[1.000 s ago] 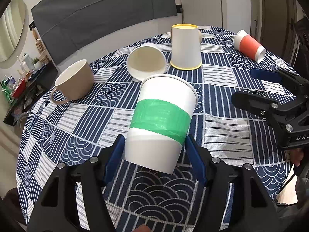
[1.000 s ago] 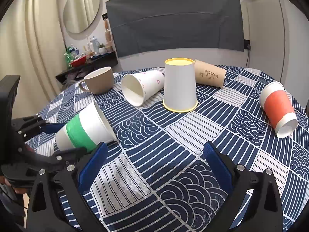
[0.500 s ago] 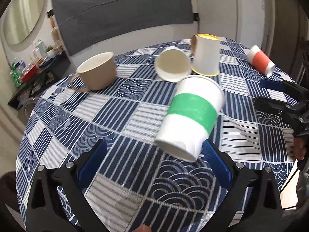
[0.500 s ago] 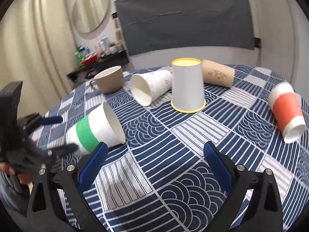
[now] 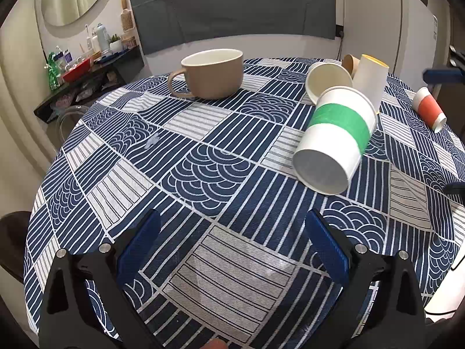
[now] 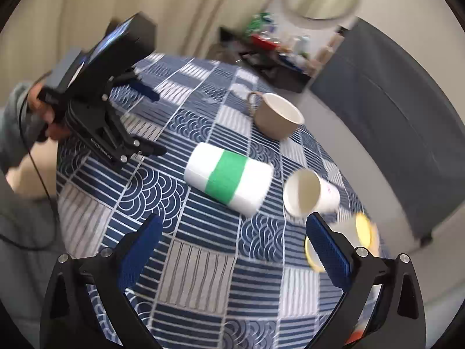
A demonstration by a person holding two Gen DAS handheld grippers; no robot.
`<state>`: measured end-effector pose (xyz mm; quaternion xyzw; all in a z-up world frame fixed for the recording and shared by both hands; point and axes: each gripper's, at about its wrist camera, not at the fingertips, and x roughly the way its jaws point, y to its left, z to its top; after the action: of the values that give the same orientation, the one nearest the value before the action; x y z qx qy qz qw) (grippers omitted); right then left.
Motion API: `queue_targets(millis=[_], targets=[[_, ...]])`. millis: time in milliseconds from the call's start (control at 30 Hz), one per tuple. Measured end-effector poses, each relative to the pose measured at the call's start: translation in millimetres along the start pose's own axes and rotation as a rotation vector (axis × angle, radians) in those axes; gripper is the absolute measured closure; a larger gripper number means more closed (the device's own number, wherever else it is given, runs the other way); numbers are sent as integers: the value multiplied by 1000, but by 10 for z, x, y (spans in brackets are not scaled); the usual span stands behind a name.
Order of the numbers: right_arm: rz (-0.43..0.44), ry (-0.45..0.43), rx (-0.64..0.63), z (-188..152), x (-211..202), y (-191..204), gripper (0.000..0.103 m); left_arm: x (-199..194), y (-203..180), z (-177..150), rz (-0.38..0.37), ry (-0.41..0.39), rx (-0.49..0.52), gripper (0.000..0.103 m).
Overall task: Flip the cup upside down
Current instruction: 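Lift the green-banded cup and rotate it so its rim faces the table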
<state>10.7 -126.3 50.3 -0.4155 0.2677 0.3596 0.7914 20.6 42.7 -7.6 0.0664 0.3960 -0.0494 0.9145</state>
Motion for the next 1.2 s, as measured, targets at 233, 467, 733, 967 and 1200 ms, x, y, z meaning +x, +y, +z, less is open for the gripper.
queue_targets(millis=[233, 467, 733, 967, 1200], targets=[[103, 146, -247, 378, 477, 172, 8, 87, 117, -1, 29, 15, -4, 6], [151, 313, -385, 523, 962, 144, 8, 169, 166, 17, -23, 37, -10, 6], [196, 346, -417, 567, 1090, 117, 39, 178, 157, -3, -44, 44, -21, 6], [163, 242, -232, 504, 1006, -103, 39, 170, 89, -7, -12, 45, 21, 6], [219, 86, 125, 343, 752, -429, 39, 172, 46, -16, -3, 51, 44, 6]])
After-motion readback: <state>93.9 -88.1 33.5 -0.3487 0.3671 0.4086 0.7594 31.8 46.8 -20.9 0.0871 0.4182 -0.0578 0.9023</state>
